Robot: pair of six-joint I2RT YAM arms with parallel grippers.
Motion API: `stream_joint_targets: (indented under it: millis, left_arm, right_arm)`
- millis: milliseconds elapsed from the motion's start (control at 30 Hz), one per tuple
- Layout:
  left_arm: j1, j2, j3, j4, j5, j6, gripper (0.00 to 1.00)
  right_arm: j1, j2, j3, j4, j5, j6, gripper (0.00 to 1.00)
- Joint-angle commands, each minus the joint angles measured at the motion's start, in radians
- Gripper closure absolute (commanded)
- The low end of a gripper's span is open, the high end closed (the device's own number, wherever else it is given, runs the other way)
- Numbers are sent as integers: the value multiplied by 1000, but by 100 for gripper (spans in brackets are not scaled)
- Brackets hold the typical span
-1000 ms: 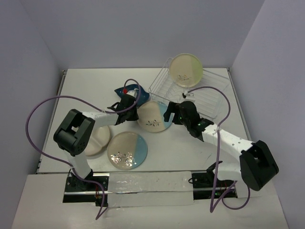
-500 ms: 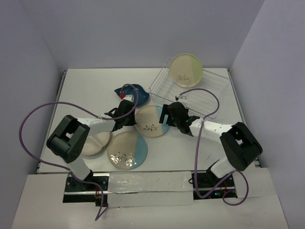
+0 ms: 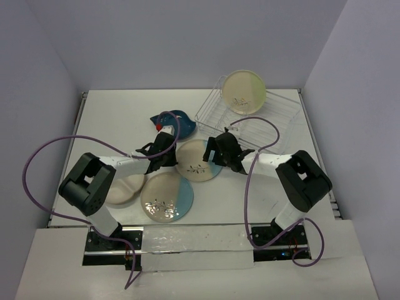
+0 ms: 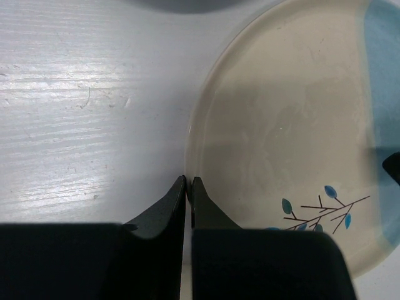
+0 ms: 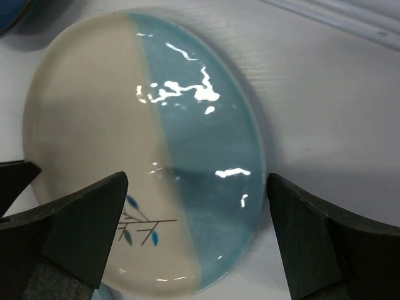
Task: Load the plates into the dish rack
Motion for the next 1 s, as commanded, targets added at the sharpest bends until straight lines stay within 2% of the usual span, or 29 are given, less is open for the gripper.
stream_joint_targets:
  millis: [0,233,600,967]
  left_arm:
    - [-9,-3,-12,-26,20,5,100]
    - [-9,35,-29,43,52,-14,100]
    - [-11,8,-100,134,103,-60,100]
    - [-11,-18,-124,180,131,-62,100]
  right_arm:
    - [6,9,6,72,-124,46,0]
    - [6,-24,-9,221,-308,75,0]
    - [5,-209,-38,365,-364,87,1]
    - [5,-219,-60,407,-351,113,1]
